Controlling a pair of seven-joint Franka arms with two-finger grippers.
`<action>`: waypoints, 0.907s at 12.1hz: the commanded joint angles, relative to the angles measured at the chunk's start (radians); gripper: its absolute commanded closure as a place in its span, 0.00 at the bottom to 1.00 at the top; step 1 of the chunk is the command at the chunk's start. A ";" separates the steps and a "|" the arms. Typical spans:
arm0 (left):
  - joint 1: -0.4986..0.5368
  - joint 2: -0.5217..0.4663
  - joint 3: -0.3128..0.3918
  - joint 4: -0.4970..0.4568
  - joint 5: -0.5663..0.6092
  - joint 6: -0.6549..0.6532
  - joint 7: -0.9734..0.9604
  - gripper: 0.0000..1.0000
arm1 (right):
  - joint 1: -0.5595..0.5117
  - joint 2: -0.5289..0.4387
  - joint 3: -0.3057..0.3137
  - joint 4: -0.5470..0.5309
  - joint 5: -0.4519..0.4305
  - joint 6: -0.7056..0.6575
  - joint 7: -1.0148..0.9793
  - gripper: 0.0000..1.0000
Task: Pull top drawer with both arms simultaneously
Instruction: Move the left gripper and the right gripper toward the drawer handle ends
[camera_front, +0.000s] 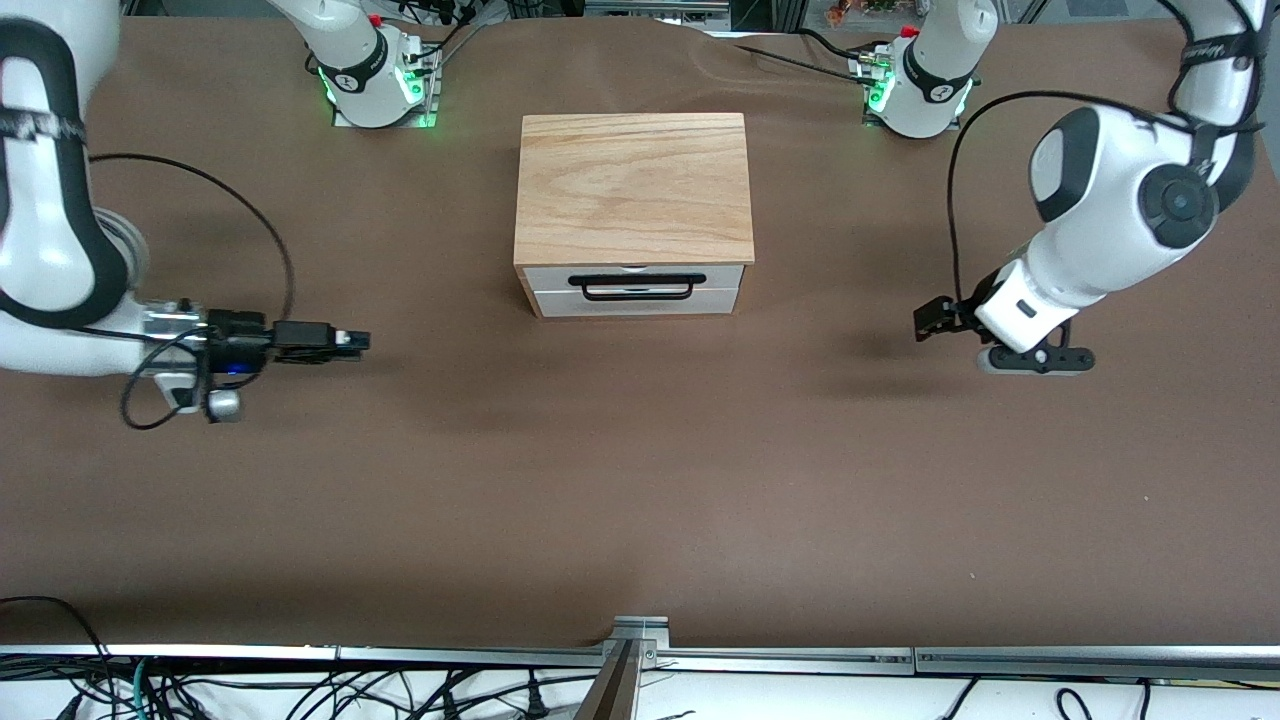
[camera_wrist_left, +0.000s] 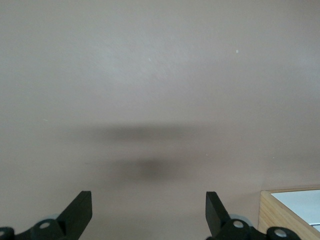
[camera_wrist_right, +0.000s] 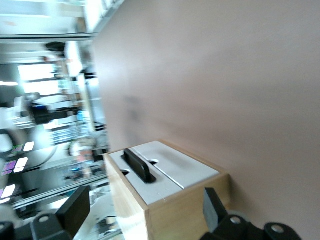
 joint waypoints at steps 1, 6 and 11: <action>0.006 0.076 -0.045 0.004 -0.098 0.017 0.065 0.00 | 0.000 0.084 0.045 -0.045 0.119 -0.036 -0.168 0.00; 0.015 0.199 -0.065 0.001 -0.688 0.017 0.465 0.00 | 0.031 0.135 0.125 -0.054 0.245 -0.033 -0.246 0.00; 0.015 0.315 -0.137 0.001 -1.100 -0.012 0.925 0.00 | 0.149 0.188 0.127 -0.054 0.403 -0.036 -0.330 0.00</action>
